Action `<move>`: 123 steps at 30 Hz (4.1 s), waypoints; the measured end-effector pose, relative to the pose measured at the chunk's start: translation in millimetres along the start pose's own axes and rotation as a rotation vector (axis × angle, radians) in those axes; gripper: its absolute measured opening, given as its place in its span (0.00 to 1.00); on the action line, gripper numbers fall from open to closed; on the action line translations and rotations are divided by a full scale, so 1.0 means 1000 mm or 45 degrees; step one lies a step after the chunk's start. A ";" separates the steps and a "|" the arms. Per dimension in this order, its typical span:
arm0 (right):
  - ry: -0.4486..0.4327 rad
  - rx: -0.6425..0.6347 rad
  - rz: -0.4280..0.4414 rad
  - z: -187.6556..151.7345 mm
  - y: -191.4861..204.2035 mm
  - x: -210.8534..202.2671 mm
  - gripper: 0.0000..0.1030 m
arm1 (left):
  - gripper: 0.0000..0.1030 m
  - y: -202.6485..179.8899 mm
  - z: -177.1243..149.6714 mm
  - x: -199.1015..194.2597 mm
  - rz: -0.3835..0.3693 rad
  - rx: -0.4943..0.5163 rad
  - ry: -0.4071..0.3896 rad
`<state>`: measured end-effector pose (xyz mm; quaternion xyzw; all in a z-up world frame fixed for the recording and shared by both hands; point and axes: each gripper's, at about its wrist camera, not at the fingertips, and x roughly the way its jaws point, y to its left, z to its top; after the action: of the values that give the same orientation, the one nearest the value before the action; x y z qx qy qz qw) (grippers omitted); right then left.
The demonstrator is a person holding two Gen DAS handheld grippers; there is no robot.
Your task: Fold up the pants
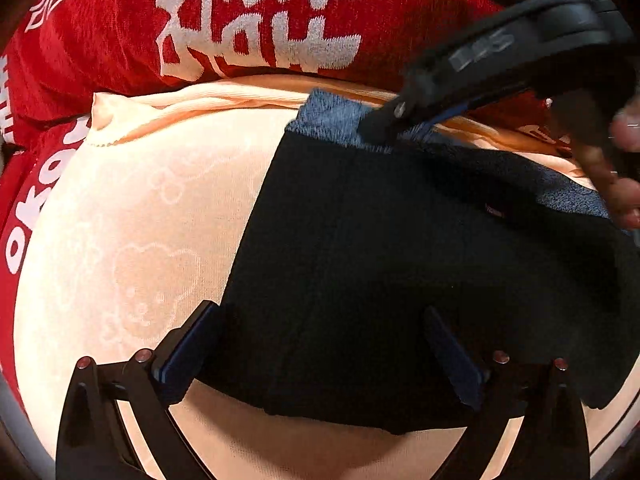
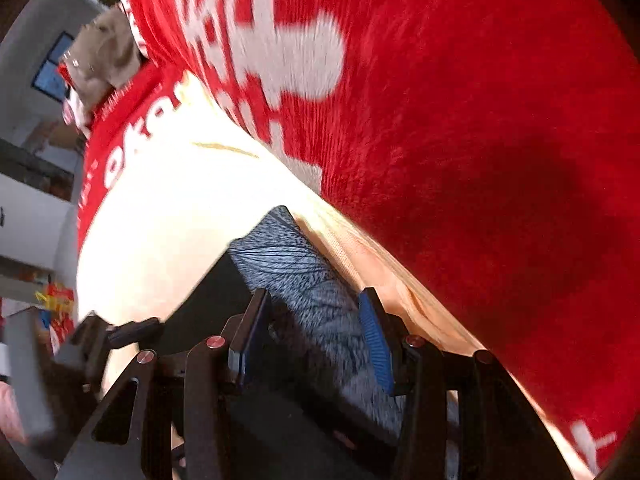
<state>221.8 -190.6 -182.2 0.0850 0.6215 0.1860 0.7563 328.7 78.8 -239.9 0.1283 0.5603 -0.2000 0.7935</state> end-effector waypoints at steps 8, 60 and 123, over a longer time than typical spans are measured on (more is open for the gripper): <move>0.010 -0.027 0.019 0.014 0.016 0.005 0.03 | 0.99 -0.017 -0.003 -0.014 -0.010 -0.013 -0.026; -0.494 1.499 -0.487 -0.593 -0.297 -0.323 0.37 | 0.99 -0.499 0.000 -0.049 -0.056 0.582 0.164; -1.263 1.828 0.172 -0.632 -0.298 -0.261 0.47 | 0.99 -0.529 -0.009 -0.020 -0.019 0.498 0.211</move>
<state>-381.0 -629.7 -187.4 0.6484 0.1813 -0.2642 0.6906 71.8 -383.3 -213.2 0.2918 0.5751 -0.2997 0.7030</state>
